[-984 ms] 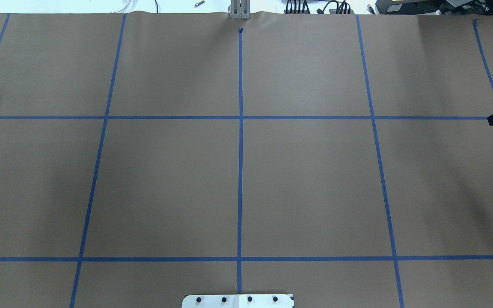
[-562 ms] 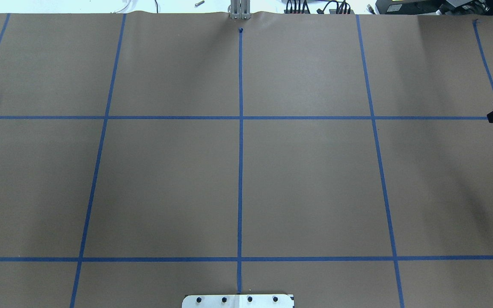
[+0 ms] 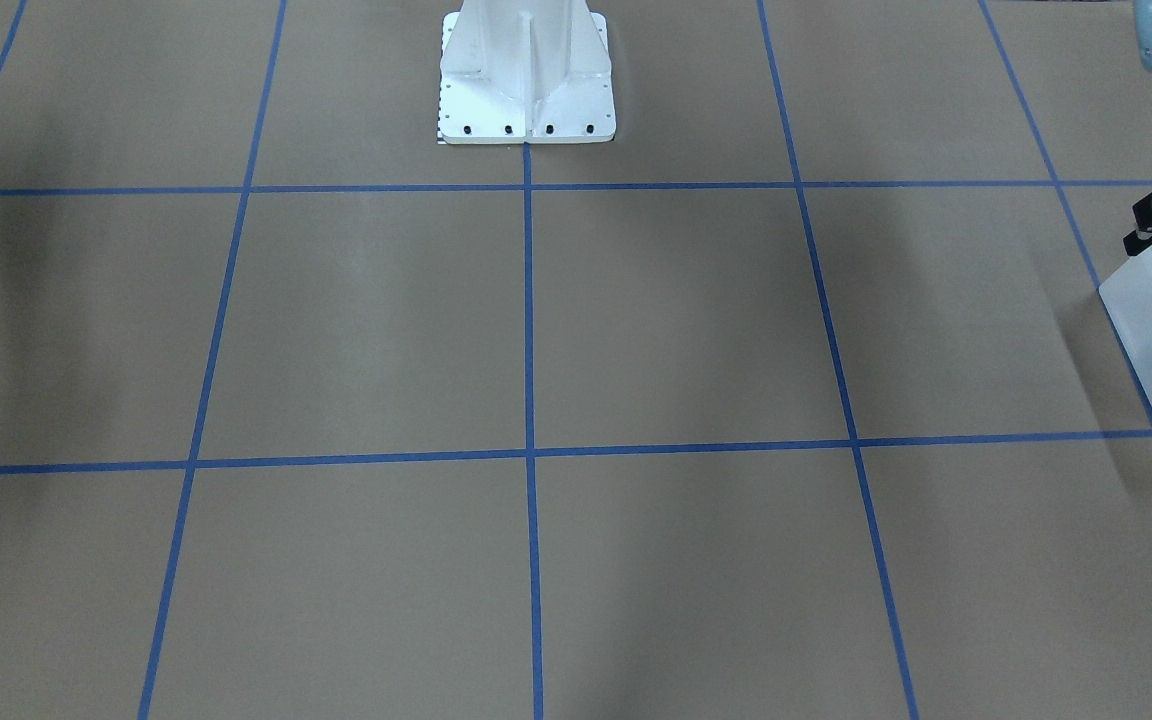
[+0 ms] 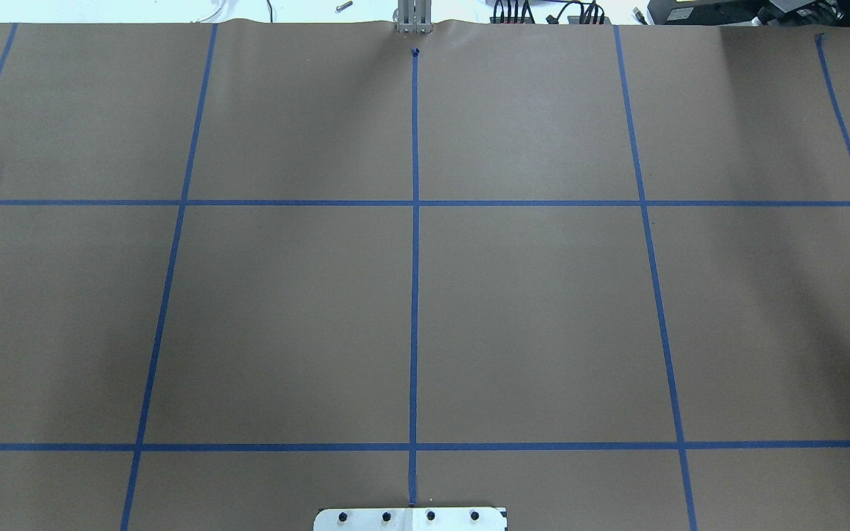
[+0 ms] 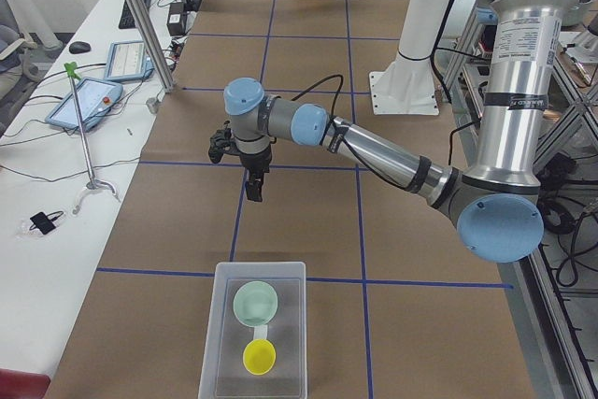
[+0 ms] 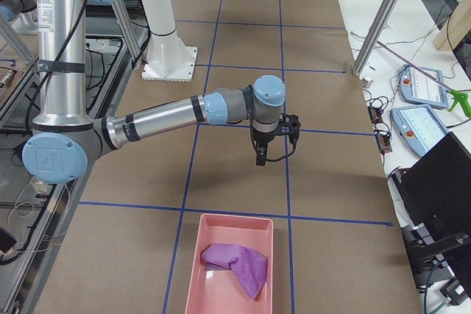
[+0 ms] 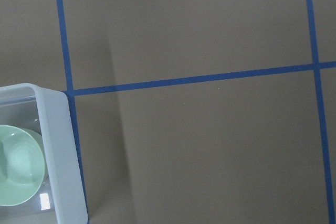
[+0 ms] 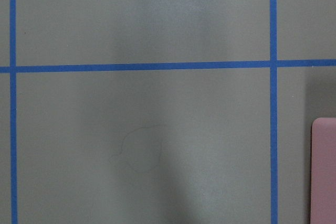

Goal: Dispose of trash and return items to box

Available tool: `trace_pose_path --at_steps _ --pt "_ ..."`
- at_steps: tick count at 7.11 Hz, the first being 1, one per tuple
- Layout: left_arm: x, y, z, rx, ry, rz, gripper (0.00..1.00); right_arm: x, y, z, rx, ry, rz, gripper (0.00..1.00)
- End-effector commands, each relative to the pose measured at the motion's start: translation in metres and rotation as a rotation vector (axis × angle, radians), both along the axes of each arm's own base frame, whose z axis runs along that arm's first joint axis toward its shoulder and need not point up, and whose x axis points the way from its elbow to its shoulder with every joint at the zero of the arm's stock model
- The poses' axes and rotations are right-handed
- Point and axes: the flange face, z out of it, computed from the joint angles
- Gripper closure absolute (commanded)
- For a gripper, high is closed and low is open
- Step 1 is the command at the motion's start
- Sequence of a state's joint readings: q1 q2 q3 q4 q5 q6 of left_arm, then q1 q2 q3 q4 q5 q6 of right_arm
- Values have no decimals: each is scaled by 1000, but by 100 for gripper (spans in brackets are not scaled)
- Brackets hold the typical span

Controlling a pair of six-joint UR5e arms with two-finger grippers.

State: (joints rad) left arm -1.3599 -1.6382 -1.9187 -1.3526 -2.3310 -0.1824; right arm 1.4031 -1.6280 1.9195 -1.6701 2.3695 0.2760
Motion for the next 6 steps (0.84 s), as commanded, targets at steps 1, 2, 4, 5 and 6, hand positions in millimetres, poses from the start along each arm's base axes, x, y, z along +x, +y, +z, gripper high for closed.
trace_pose_path --at_steps 1,2,4,5,6 --pt "-9 12 9 15 -4 3 2 3 3 5 -3 4 -2 0" --pt "-14 17 15 41 -5 31 2 3 2 8 -7 7 -1 0" --pt "-27 15 29 118 -5 115 2 9 5 15 0 13 -9 0" --pt "-29 14 30 119 -4 113 2 15 6 17 26 16 -27 0" --pt "-26 12 37 102 -5 115 2 20 11 23 14 16 -17 0"
